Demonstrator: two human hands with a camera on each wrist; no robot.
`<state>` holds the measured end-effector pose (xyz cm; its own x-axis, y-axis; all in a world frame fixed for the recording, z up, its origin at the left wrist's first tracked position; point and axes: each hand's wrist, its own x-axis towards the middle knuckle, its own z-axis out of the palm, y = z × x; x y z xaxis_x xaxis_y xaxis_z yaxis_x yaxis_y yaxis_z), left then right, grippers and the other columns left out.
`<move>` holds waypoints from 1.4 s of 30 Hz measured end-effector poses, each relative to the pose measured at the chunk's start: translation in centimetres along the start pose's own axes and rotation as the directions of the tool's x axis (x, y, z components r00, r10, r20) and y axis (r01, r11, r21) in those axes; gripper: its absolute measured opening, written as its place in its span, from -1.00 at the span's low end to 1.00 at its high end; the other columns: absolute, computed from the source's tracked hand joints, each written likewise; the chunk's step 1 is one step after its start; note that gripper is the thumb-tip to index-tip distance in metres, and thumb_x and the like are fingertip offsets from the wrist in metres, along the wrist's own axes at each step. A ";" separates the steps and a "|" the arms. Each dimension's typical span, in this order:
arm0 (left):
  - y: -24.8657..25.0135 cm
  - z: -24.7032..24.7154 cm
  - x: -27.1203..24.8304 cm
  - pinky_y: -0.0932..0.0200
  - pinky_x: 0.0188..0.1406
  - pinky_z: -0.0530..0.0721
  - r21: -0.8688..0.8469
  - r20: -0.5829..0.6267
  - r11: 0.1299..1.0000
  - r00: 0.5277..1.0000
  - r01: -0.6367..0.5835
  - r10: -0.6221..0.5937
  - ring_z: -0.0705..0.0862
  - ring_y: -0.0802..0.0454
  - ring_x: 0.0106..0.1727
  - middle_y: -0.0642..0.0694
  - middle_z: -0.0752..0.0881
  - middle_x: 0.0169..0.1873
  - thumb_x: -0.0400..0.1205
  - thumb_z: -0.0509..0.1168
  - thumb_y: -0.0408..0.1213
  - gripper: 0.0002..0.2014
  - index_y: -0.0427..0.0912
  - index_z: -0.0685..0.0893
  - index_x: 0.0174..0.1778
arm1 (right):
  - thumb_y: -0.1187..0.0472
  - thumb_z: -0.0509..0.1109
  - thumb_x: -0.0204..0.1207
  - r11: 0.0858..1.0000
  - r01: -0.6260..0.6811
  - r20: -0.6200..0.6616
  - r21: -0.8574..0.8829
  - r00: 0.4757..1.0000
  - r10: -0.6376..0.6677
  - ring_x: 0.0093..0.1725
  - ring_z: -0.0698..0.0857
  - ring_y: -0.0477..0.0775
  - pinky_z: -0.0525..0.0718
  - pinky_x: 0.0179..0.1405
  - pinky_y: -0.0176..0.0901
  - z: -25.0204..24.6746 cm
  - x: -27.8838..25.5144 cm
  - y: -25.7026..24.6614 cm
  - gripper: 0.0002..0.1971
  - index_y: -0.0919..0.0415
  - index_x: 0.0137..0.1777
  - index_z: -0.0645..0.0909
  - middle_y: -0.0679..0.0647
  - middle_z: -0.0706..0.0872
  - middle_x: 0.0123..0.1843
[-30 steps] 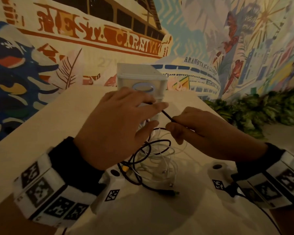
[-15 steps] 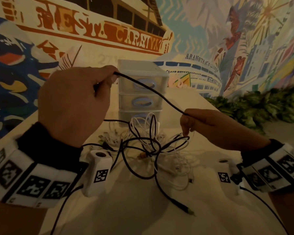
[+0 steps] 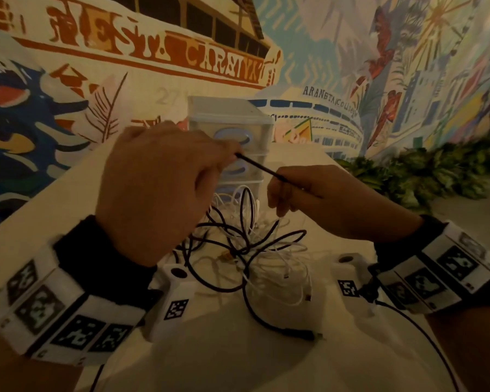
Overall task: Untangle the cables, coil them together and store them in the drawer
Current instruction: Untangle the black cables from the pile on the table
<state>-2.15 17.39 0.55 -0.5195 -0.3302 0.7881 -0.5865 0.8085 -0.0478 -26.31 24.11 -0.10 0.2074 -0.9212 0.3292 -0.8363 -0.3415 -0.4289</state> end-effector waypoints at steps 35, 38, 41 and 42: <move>-1.8 -0.8 0.4 0.22 -0.23 0.41 0.011 -0.091 0.976 0.972 0.217 -0.215 0.42 0.16 -0.29 0.06 0.69 -0.20 0.79 0.03 0.10 -0.62 0.09 0.67 0.34 | 0.13 0.11 0.85 0.990 -0.142 -0.274 -0.018 0.953 0.132 -0.19 0.81 -0.08 0.80 -0.12 -0.04 -2.9 -0.2 5.5 -0.75 0.09 0.03 0.61 -0.07 0.82 -0.08; -1.6 -1.1 0.4 0.18 -0.28 0.38 0.004 -0.111 0.975 0.969 0.222 -0.221 0.45 0.11 -0.32 0.10 0.52 -0.35 0.79 0.08 0.05 -0.66 0.06 0.68 0.28 | 0.13 0.11 0.85 0.997 -0.081 -0.318 -0.013 0.945 0.072 -0.14 0.77 -0.03 0.76 -0.16 -0.06 -2.8 -0.2 5.2 -0.76 0.12 0.04 0.59 -0.01 0.76 -0.03; -1.5 -1.2 0.4 0.17 -0.32 0.35 -0.007 -0.114 0.971 0.965 0.238 -0.237 0.45 0.08 -0.38 0.10 0.47 -0.45 0.78 0.11 0.03 -0.69 0.02 0.69 0.24 | 0.15 0.15 0.83 0.999 -0.025 -0.371 -0.041 0.929 0.008 -0.09 0.72 -0.07 0.74 -0.17 -0.21 -2.6 -0.2 4.9 -0.78 0.05 0.00 0.59 0.03 0.62 0.02; -1.6 -1.3 0.4 0.16 -0.32 0.36 -0.002 -0.107 0.970 0.965 0.242 -0.241 0.44 0.08 -0.39 0.11 0.46 -0.46 0.78 0.10 0.04 -0.68 0.03 0.68 0.24 | 0.15 0.15 0.83 0.999 -0.022 -0.349 -0.031 0.937 0.010 -0.12 0.71 -0.06 0.74 -0.15 -0.18 -2.6 -0.2 5.0 -0.76 0.04 -0.04 0.58 0.00 0.62 -0.04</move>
<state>-0.68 16.58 1.74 -0.2934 -0.4614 0.8373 -0.6939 0.7052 0.1456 -31.84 23.06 -0.06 0.0090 -0.8018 0.5975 -0.8558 -0.3153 -0.4102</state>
